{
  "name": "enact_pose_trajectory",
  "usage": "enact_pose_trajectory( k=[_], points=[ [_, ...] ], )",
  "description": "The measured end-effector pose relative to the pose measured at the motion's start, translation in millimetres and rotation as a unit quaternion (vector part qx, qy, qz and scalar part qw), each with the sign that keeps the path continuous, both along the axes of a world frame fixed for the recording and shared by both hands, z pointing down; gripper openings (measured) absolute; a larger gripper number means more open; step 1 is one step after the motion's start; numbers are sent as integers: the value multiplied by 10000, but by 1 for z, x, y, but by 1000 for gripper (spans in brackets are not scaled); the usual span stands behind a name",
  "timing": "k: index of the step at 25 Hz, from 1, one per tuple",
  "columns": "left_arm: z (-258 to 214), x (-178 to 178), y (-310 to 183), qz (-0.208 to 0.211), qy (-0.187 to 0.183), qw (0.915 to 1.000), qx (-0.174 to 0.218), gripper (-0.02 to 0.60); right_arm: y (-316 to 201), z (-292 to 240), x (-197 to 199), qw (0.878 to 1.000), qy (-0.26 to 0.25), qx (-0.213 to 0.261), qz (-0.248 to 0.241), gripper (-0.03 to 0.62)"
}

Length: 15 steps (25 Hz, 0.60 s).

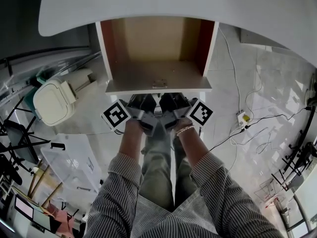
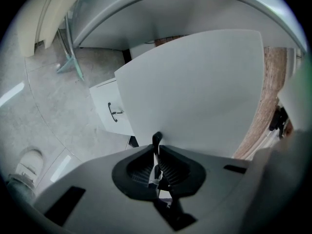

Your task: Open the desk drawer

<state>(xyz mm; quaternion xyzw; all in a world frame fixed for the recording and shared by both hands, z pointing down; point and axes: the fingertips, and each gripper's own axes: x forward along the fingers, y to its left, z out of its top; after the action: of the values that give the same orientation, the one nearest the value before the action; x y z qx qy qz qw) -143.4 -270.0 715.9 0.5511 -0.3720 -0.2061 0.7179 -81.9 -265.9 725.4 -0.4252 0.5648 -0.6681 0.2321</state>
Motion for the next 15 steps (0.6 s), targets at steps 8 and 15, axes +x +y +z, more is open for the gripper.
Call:
enact_pose_trajectory(
  k=[8,15],
  points=[
    [7,-5,6,346,-598,9976,78,41,4,3,-1,9997,-38,-130,-226,43],
    [6,-8,22,391,-695,9968,-28,43,23,1,3,9988,157,-250,-387,75]
  ],
)
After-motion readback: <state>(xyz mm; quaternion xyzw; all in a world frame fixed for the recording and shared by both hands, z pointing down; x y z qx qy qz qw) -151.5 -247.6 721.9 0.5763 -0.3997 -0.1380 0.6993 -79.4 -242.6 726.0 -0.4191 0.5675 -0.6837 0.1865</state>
